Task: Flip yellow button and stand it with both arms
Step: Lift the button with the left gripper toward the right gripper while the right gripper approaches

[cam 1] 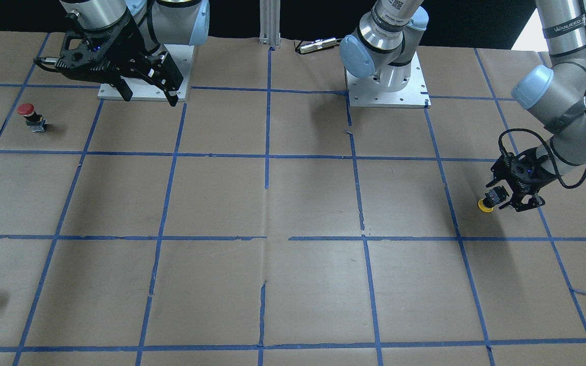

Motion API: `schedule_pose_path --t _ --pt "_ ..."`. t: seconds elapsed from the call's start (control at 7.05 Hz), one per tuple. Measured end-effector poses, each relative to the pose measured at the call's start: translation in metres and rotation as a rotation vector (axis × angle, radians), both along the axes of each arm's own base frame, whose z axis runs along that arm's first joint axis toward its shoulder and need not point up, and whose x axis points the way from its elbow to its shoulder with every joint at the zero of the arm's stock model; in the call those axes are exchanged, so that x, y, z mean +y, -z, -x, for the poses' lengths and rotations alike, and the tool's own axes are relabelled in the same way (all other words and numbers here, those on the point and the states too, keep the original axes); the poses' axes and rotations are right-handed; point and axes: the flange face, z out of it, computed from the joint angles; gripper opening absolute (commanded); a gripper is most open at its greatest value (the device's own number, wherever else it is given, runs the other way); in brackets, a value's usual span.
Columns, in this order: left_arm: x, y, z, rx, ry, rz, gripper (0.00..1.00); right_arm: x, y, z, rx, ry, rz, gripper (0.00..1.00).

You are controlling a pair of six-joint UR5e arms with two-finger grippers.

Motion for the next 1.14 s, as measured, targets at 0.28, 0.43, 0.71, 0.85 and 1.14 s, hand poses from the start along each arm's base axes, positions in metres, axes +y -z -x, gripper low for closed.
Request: schedule_pose_path --t 0.28,0.43,0.71,0.85,1.14 --pt "-0.008 -0.012 -0.001 0.009 -0.005 0.031 0.13 -0.005 0.001 -0.005 -0.059 0.002 0.008 1.00" --pt "-0.014 -0.021 0.001 0.043 -0.010 0.043 0.13 -0.008 0.003 -0.006 -0.071 -0.001 0.006 1.00" --pt "-0.019 -0.044 0.018 0.156 -0.079 0.031 0.12 -0.012 0.008 -0.008 -0.101 -0.006 -0.004 1.00" --pt "-0.017 -0.054 0.032 0.216 -0.160 -0.010 0.12 -0.013 0.007 -0.008 -0.108 -0.003 -0.003 1.00" --pt "-0.017 -0.080 0.103 0.344 -0.328 -0.129 0.12 -0.015 0.004 -0.006 -0.115 0.011 0.012 1.00"
